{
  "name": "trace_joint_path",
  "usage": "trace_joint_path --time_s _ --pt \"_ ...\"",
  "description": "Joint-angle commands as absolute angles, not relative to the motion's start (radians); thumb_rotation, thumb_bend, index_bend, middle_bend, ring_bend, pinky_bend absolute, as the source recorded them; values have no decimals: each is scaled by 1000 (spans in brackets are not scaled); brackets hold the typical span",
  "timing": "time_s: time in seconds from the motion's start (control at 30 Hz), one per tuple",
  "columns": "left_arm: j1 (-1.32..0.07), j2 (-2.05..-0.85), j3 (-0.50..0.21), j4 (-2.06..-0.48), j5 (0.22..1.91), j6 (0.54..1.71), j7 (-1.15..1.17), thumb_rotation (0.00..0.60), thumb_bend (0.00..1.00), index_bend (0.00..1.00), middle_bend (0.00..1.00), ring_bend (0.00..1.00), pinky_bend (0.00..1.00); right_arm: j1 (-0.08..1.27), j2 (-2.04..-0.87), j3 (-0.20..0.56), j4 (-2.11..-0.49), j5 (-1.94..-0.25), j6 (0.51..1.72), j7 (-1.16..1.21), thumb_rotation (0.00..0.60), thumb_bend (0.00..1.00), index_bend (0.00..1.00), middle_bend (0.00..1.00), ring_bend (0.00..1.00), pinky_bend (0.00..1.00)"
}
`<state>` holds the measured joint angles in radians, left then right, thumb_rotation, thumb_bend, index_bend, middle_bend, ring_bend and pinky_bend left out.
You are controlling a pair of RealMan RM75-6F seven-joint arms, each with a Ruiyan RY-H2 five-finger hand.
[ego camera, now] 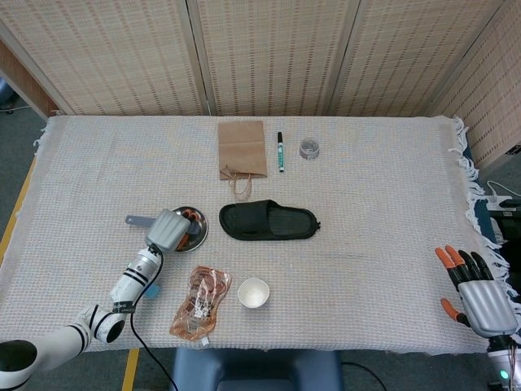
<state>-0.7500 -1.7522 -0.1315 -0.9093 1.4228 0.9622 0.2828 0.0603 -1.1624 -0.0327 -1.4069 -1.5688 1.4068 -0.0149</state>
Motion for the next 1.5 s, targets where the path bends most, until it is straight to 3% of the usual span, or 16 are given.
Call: trace_joint_path --time_s 0.03,0.23,0.43,0.7,0.87,0.97,1.2,1.5 --pt "-750 -1756 -128 -899 1429 975 273 600 428 414 482 880 1000 62 -1164 -34 -1406 -1570 1403 -16 600 212 0 0 0 0" --pt "-745 -1754 -118 -884 1442 1007 267 600 428 472 555 890 1000 80 -1174 -40 -1399 -1594 1389 -3 600 212 0 0 0 0" --pt "-730 -1719 -118 -945 1444 1049 312 600 427 526 628 901 1000 209 -1214 -4 -1385 -1657 1292 28 600 228 0 0 0 0" --pt "-727 -1652 -154 -1100 1391 1050 401 600 428 541 650 900 1000 471 -1331 62 -1308 -1682 1016 -18 600 349 0 0 0 0" --pt "-737 -1610 -182 -1192 1339 1006 378 600 428 535 645 899 1000 581 -1420 119 -1263 -1610 885 -125 600 561 0 0 0 0" --pt "-746 -1596 -197 -1219 1316 991 369 600 430 535 645 898 1000 635 -1461 136 -1256 -1565 809 -177 600 596 0 0 0 0" --pt "-788 -1615 -219 -1211 1286 961 391 600 428 526 636 899 1000 708 -1534 137 -1189 -1476 689 -271 600 607 0 0 0 0" --pt "-847 -1680 -235 -1166 1250 926 429 600 428 520 631 899 1000 737 -1570 115 -1144 -1421 662 -300 600 610 0 0 0 0"
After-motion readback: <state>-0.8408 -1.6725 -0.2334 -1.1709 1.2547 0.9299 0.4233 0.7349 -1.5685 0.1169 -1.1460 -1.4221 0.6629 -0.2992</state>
